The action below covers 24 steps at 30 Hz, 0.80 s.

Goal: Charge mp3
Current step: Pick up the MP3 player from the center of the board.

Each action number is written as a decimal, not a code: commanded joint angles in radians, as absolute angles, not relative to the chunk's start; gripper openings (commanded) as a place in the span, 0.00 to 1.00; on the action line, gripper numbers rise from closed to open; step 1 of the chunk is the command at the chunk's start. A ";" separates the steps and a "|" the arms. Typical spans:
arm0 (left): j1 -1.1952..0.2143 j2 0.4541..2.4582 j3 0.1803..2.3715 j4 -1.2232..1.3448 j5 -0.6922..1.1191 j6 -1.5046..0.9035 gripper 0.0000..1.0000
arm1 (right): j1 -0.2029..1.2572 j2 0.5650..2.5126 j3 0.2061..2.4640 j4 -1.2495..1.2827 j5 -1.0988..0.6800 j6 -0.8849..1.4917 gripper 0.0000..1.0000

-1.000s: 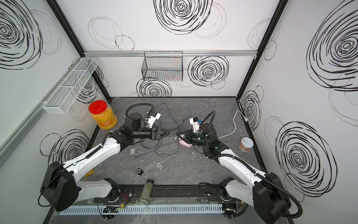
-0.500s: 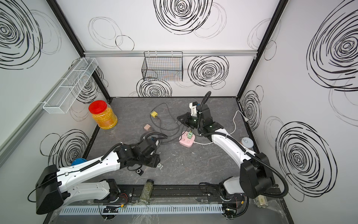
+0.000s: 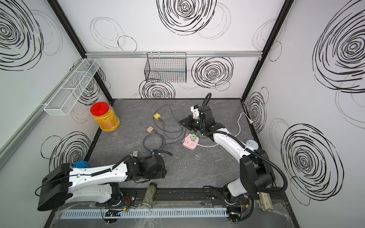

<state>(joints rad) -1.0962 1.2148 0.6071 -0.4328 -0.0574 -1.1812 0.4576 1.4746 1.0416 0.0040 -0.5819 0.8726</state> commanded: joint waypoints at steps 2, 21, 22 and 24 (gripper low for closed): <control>-1.077 1.227 0.569 -0.329 -0.029 -1.296 0.63 | 0.439 1.450 1.034 0.022 -0.608 0.855 0.00; -0.920 1.303 0.550 -0.284 -0.009 -1.253 0.63 | 0.397 1.441 1.024 0.018 -0.635 0.838 0.00; -0.914 1.313 0.554 -0.280 -0.001 -1.242 0.62 | 0.397 1.441 1.026 0.016 -0.635 0.836 0.00; -0.912 1.338 0.566 -0.261 0.026 -1.224 0.61 | 0.395 1.443 1.023 0.014 -0.634 0.834 0.00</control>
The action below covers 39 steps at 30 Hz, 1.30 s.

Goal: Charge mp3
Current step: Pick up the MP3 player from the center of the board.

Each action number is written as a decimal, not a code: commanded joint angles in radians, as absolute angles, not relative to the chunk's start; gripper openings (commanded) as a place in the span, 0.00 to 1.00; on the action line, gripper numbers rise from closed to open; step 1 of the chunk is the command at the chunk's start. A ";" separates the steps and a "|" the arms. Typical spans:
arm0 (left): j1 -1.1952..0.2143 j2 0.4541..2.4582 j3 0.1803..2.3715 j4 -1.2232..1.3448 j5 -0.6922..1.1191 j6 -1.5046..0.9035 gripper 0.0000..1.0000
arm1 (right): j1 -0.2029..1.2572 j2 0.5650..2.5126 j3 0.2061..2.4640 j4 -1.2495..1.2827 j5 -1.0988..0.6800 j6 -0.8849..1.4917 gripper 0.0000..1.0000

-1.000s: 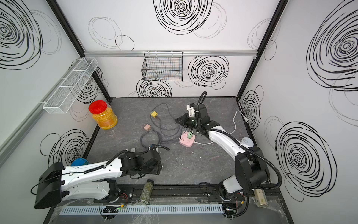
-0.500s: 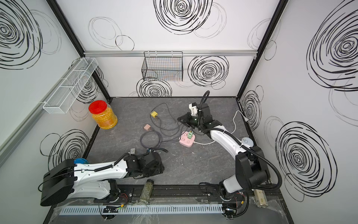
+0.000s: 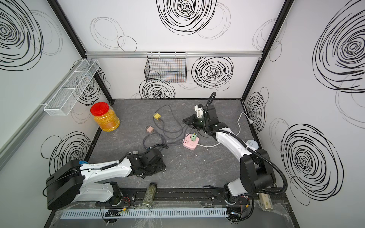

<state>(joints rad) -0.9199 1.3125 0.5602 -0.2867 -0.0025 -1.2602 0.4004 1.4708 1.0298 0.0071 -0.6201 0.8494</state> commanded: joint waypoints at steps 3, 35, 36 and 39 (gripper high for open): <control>-0.935 1.395 0.605 -0.266 0.060 -1.197 0.61 | 0.396 1.441 1.018 0.011 -0.632 0.835 0.00; -1.028 1.417 0.665 -0.310 0.061 -1.271 0.66 | 0.396 1.431 1.006 -0.003 -0.654 0.832 0.00; -1.028 1.420 0.660 -0.293 0.066 -1.278 0.66 | 0.395 1.431 1.006 -0.005 -0.655 0.830 0.00; -1.024 1.431 0.657 -0.288 0.062 -1.283 0.66 | 0.396 1.428 1.002 -0.012 -0.654 0.823 0.00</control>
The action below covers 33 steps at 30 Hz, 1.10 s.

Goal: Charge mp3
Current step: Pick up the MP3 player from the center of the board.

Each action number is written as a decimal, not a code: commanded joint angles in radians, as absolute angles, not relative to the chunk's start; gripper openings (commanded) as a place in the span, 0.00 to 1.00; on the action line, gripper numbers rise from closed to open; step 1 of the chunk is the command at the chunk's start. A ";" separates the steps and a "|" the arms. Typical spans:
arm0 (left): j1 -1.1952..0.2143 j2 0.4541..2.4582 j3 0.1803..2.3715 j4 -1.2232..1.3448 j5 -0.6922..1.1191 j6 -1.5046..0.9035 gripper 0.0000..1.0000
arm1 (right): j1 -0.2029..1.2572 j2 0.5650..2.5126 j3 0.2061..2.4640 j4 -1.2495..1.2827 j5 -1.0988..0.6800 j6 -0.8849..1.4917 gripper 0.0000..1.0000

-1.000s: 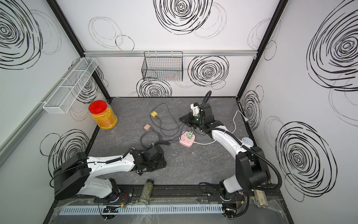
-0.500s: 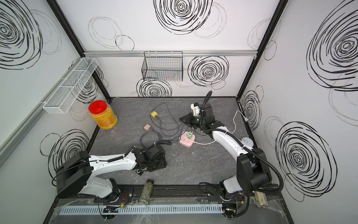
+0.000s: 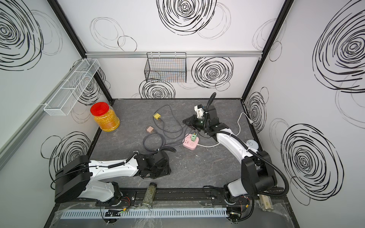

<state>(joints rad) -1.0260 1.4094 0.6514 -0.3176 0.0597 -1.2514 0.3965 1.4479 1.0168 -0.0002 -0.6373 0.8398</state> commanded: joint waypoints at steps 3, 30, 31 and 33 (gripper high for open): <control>-1.007 1.445 0.651 -0.272 0.060 -1.278 0.66 | 0.394 1.424 0.998 -0.014 -0.648 0.820 0.00; -1.022 1.713 0.964 -0.646 -0.059 -0.928 0.52 | 0.374 1.412 0.962 -0.030 -0.636 0.808 0.00; -1.026 1.722 0.972 -0.648 -0.059 -0.927 0.52 | 0.374 1.412 0.960 -0.031 -0.635 0.808 0.00; -1.035 1.735 0.989 -0.662 -0.070 -0.924 0.52 | 0.373 1.407 0.959 -0.029 -0.634 0.807 0.00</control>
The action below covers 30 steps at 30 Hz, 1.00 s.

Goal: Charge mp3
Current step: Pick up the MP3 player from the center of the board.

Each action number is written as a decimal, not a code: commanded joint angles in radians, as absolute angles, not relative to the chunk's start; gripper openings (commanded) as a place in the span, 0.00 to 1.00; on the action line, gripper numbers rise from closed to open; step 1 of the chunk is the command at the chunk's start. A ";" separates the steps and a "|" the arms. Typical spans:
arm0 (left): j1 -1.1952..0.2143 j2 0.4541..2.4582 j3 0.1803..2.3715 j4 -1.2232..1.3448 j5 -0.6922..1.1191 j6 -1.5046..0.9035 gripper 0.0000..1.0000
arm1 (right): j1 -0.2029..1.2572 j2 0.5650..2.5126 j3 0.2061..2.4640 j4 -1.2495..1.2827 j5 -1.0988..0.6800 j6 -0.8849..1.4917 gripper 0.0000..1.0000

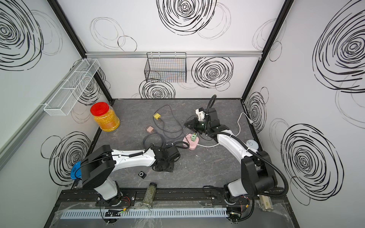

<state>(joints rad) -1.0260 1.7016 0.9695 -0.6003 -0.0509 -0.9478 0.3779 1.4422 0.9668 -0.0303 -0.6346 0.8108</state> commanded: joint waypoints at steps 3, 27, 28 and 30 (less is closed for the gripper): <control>-1.040 1.754 1.003 -0.670 -0.080 -0.924 0.52 | 0.371 1.402 0.954 -0.030 -0.630 0.804 0.00; -1.042 1.803 1.005 -0.687 -0.123 -0.942 0.34 | 0.358 1.371 0.934 -0.069 -0.597 0.762 0.00; -1.042 1.800 1.002 -0.684 -0.127 -0.940 0.32 | 0.358 1.370 0.936 -0.077 -0.589 0.755 0.00; -1.032 1.789 0.991 -0.673 -0.119 -0.939 0.29 | 0.359 1.363 0.936 -0.091 -0.563 0.743 0.00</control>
